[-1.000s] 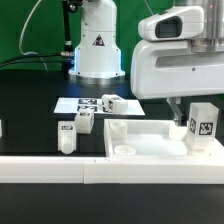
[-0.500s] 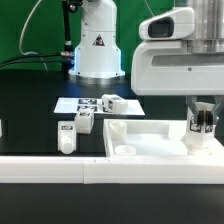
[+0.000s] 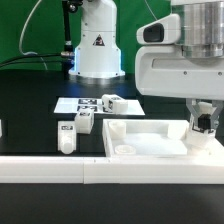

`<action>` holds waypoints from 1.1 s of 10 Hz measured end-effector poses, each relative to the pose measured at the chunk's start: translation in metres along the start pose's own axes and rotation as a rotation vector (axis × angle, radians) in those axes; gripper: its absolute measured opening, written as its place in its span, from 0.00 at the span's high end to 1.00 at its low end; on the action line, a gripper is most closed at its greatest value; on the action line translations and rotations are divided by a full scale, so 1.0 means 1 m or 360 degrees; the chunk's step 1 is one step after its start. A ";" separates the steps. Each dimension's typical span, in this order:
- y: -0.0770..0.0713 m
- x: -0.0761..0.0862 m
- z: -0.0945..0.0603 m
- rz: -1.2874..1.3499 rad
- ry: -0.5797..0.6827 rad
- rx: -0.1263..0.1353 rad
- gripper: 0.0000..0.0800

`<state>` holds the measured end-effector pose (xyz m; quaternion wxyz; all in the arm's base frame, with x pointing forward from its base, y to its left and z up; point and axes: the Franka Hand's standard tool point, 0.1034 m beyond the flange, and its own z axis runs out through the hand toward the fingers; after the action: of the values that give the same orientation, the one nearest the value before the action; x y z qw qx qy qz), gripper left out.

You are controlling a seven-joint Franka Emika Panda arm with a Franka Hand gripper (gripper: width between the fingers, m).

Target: Assemble one leg

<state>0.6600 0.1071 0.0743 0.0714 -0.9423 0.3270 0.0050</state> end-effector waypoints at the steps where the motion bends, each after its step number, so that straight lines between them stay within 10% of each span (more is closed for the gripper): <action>1: 0.000 0.000 0.000 -0.0047 0.0000 0.0000 1.00; 2: 0.000 0.001 -0.006 -0.0186 -0.0017 -0.0017 1.00; 7: -0.017 -0.003 -0.030 -0.1148 -0.0007 -0.0108 0.24; 11: -0.014 -0.004 -0.024 -0.1690 0.0025 -0.0127 0.19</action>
Offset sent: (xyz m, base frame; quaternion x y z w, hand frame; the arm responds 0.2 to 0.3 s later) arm 0.0111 0.0143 0.0354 -0.0510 -0.0143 -0.4261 0.9031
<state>0.6644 0.1167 0.1000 0.0257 -0.9801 -0.1950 -0.0265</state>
